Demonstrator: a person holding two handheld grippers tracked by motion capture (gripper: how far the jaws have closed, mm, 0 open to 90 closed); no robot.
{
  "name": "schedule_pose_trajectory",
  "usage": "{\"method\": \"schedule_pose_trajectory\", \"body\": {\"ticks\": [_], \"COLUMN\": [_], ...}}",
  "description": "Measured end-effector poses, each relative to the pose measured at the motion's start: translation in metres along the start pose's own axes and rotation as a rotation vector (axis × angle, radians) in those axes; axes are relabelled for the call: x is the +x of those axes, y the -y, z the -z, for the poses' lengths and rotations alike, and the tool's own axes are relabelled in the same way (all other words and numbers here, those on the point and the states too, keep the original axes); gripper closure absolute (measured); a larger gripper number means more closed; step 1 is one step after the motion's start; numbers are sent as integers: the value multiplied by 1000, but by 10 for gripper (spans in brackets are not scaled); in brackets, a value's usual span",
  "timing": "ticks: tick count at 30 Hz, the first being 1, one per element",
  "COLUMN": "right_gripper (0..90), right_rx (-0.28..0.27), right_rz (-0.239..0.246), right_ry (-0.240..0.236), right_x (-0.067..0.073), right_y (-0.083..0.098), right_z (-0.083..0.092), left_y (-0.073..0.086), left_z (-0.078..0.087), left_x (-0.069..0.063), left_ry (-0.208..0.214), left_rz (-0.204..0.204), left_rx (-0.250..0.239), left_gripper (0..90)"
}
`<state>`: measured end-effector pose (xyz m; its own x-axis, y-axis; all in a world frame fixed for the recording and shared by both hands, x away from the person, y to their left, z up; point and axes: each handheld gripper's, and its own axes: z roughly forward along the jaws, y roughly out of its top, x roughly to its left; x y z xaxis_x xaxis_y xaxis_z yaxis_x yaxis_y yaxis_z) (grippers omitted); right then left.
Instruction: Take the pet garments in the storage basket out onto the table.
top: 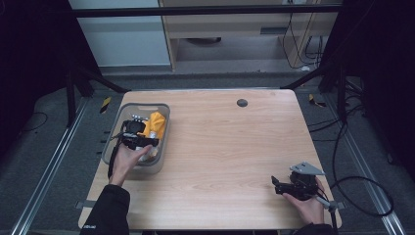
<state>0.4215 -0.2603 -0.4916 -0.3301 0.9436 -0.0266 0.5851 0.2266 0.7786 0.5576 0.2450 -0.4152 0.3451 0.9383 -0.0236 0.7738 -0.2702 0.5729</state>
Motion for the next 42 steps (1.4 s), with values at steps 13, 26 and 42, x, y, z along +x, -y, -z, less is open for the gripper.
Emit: {"method": "schedule_pose_trajectory", "body": {"ticks": [13,26,42], "right_gripper": [95,95,95], "right_rx": [7,13,12], "right_rz": [4,1,2], "right_ry": [-2,-5,-4], "right_x": [1,1,1], "right_y": [0,0,0], "right_z": [-1,-1,-1], "left_y": [2,3,4], "left_z": [-6,-5,21], "left_x": [1,6,13], "left_ry": [-1,2,2], "left_rz": [15,34,27], "left_rx": [30,38,-25], "left_gripper": [547,783,824]}}
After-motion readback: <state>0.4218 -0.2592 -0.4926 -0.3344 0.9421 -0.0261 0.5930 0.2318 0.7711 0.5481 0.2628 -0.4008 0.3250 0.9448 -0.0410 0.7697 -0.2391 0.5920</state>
